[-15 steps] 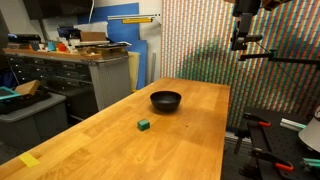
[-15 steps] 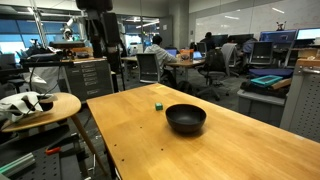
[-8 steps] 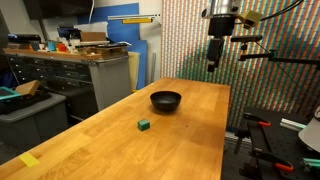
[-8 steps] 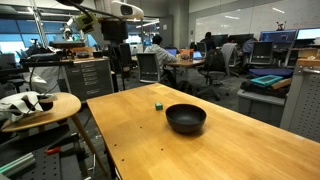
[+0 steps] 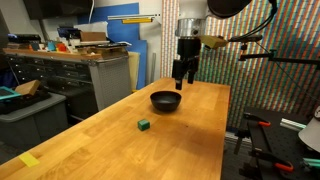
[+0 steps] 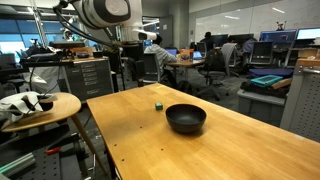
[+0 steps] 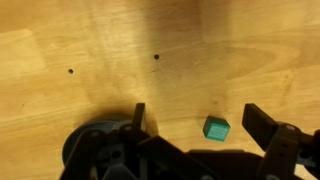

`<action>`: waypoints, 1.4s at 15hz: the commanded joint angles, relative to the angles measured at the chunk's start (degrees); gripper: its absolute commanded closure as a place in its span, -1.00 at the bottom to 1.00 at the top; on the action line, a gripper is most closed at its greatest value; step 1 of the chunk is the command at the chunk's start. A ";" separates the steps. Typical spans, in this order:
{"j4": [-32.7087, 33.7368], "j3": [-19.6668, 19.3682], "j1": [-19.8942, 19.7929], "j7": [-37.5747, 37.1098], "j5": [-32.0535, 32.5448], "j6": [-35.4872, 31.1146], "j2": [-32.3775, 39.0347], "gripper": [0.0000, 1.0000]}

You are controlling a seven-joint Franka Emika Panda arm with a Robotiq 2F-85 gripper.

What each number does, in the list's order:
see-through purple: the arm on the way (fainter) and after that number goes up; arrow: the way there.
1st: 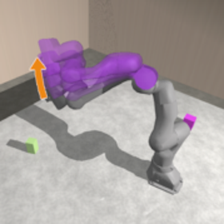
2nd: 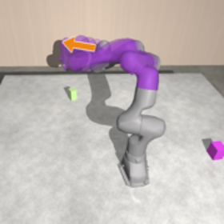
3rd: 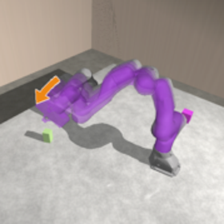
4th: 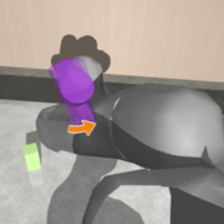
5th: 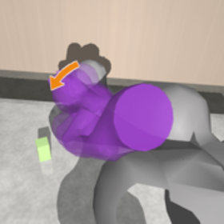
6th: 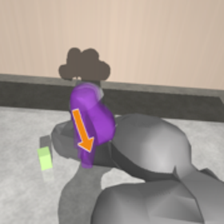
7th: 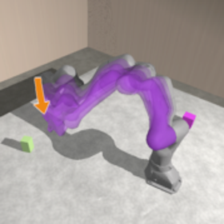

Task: Pick up the object and put it in the bowl

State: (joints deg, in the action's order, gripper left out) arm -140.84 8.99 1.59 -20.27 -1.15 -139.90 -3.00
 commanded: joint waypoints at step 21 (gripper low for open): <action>35.95 -8.66 11.91 -8.54 0.23 -3.25 41.24 -1.00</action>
State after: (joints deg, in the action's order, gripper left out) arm -108.55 2.01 12.13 -29.40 -1.05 -143.47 35.21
